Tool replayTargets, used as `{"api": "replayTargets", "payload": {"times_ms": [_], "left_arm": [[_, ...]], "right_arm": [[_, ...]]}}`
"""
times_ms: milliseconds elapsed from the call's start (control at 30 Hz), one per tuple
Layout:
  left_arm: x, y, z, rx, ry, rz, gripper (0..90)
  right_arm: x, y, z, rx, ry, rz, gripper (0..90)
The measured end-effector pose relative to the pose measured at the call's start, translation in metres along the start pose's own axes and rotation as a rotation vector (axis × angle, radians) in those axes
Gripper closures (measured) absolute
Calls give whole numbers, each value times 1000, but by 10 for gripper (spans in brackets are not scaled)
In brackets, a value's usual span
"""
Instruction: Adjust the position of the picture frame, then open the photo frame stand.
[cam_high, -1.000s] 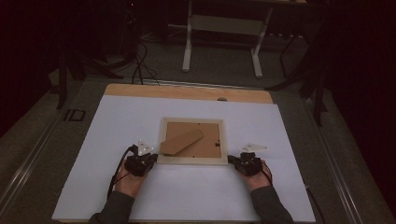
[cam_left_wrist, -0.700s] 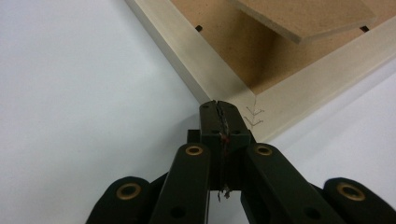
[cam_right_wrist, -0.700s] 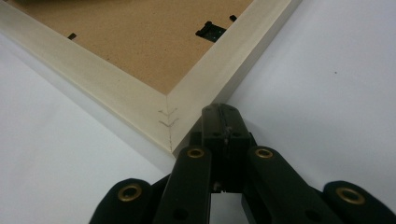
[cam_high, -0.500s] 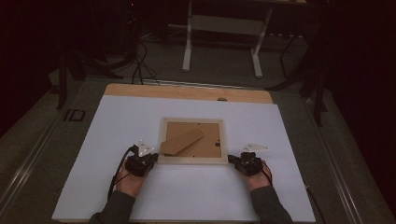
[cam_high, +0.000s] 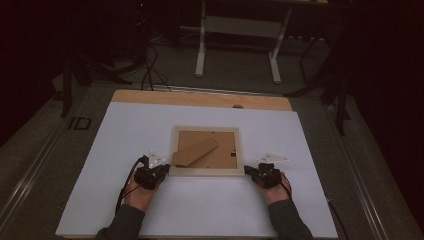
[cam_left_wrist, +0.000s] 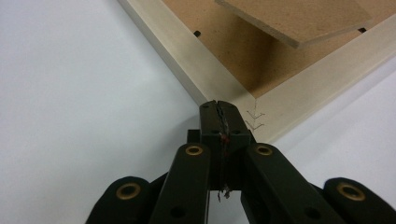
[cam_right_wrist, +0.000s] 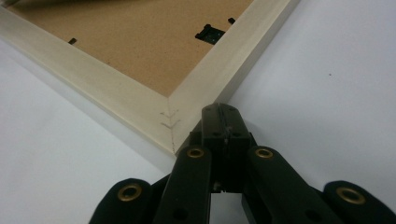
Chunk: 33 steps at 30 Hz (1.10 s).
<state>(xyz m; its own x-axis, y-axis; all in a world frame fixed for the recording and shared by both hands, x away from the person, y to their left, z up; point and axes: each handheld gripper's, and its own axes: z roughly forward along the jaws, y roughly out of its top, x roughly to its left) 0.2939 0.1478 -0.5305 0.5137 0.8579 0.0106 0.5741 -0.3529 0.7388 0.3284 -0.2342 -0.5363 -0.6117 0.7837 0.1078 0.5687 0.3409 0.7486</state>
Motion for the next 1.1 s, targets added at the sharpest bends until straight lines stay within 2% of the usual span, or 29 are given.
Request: {"api": "replayTargets", "payload": {"times_ms": [367,600,933,1100], "left_arm": [[9,0,4,-1,-34,-19,898],[13,0,0,-23,-51,-43,812],[16,1,-4,-45,-65,-50,767],[22,4,-8,-63,-73,-83,729]], "right_arm": [[6,3,-6,-47,-8,-36,898],[6,1,-7,-51,-30,-48,865],[4,1,-9,-58,-42,-53,842],[4,1,-9,-60,-45,-57,825]]}}
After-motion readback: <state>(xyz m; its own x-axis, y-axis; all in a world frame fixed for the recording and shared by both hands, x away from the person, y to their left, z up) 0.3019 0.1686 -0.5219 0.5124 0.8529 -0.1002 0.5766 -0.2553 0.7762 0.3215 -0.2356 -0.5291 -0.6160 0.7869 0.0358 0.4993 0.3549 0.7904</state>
